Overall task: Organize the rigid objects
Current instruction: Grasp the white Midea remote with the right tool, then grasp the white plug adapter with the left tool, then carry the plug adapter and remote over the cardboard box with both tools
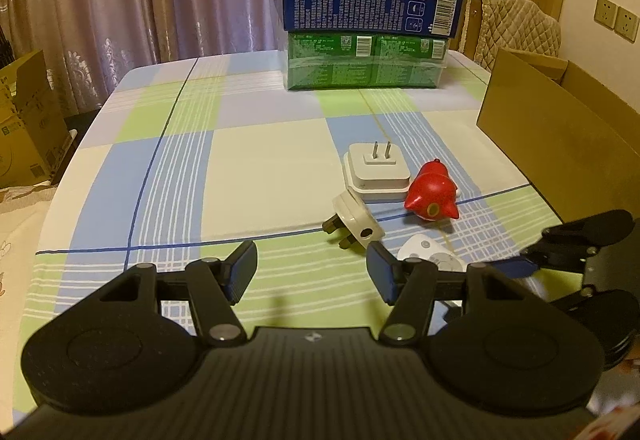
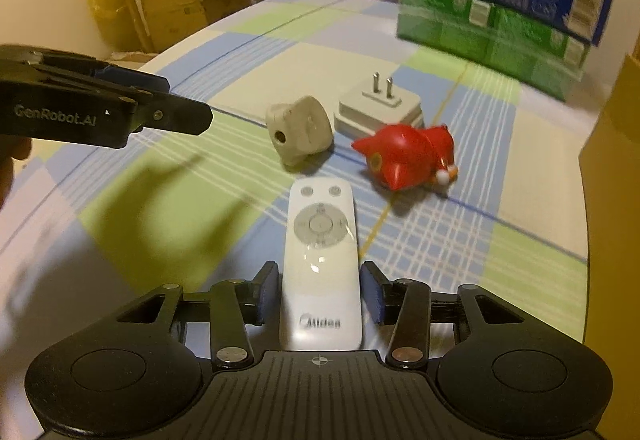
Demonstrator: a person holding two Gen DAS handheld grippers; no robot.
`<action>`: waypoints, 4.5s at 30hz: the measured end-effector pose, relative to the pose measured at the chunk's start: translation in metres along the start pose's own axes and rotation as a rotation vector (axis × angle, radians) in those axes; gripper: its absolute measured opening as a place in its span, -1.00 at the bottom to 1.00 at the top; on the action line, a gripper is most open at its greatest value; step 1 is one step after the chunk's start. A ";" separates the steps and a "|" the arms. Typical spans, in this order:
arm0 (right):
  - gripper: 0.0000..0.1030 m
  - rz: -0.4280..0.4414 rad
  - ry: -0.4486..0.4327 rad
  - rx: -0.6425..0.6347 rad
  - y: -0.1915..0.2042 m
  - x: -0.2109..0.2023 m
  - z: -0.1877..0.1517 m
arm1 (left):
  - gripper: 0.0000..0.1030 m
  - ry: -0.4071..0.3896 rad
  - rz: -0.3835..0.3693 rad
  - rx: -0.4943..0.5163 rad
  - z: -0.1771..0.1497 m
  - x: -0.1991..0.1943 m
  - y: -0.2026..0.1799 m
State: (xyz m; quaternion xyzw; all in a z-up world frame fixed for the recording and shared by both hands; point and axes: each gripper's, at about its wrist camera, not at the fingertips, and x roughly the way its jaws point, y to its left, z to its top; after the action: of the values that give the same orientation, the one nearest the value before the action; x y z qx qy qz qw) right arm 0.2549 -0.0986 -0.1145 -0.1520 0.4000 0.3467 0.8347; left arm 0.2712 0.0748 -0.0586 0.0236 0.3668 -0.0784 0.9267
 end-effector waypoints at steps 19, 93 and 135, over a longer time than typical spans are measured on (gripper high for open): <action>-0.28 -0.095 -0.103 0.134 -0.020 -0.041 0.015 | 0.10 -0.001 -0.004 0.003 -0.003 0.005 0.001; -0.27 -0.125 -0.258 0.326 0.026 -0.160 -0.039 | -0.20 -0.104 -0.012 -0.211 -0.055 -0.111 -0.071; -0.27 -0.402 -0.338 0.433 -0.086 -0.323 -0.098 | -0.20 -0.205 -0.273 -0.035 0.011 -0.172 -0.230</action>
State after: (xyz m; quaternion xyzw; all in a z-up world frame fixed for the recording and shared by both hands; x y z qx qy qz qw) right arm 0.1183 -0.3600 0.0707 0.0125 0.2823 0.1028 0.9537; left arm 0.1171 -0.1310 0.0701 -0.0507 0.2716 -0.1993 0.9402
